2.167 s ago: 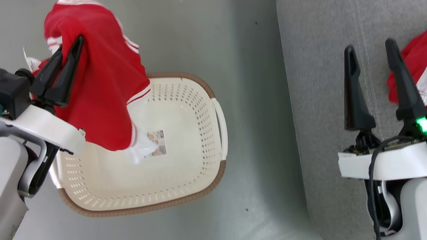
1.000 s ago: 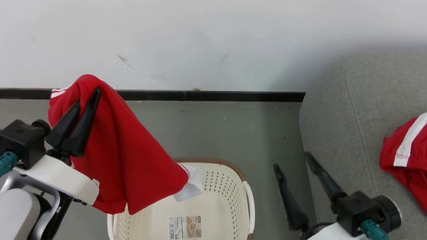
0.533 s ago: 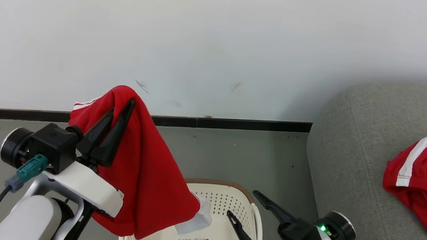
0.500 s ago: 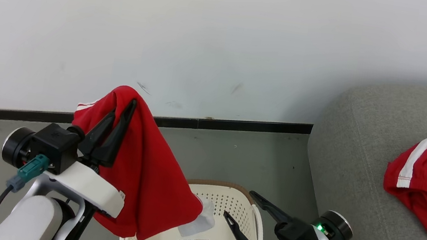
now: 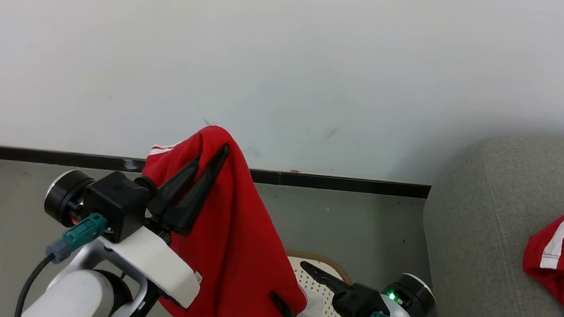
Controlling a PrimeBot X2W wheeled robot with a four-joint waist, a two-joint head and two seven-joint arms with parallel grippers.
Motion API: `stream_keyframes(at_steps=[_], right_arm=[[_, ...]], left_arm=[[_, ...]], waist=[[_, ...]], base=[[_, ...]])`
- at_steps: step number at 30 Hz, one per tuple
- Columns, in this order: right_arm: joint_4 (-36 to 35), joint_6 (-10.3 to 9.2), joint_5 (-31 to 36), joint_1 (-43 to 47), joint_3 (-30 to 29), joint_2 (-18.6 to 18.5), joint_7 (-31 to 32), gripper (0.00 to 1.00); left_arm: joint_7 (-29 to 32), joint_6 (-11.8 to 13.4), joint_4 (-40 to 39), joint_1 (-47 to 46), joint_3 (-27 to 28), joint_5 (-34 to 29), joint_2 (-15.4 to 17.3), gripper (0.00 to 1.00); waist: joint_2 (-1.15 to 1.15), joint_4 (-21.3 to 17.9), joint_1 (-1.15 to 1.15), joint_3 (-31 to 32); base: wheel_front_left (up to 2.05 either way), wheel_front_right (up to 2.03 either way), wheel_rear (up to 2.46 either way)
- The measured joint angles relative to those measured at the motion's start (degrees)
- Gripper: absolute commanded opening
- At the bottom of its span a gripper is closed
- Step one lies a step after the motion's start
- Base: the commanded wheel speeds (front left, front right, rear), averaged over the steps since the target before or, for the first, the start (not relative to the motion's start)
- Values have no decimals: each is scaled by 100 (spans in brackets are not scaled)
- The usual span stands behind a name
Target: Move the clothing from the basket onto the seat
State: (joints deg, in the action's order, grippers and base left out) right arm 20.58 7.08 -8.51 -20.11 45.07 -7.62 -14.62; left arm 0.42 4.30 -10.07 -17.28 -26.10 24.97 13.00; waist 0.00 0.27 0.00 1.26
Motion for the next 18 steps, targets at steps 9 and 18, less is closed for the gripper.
stream_keyframes(at_steps=[9, 18], right_arm=[[423, 0, -547, -438, 606, 164, 0, 100], [615, 0, -884, -867, 991, 242, 0, 95]], left_arm=[[280, 0, -103, -7, -211, 0, -69, 0], [405, 2, -200, -82, -254, 0, -133, 0]], waist=[[0, 186, 0, 24], [0, 315, 0, -10]], base=[[0, 0, 0], [0, 0, 0]])
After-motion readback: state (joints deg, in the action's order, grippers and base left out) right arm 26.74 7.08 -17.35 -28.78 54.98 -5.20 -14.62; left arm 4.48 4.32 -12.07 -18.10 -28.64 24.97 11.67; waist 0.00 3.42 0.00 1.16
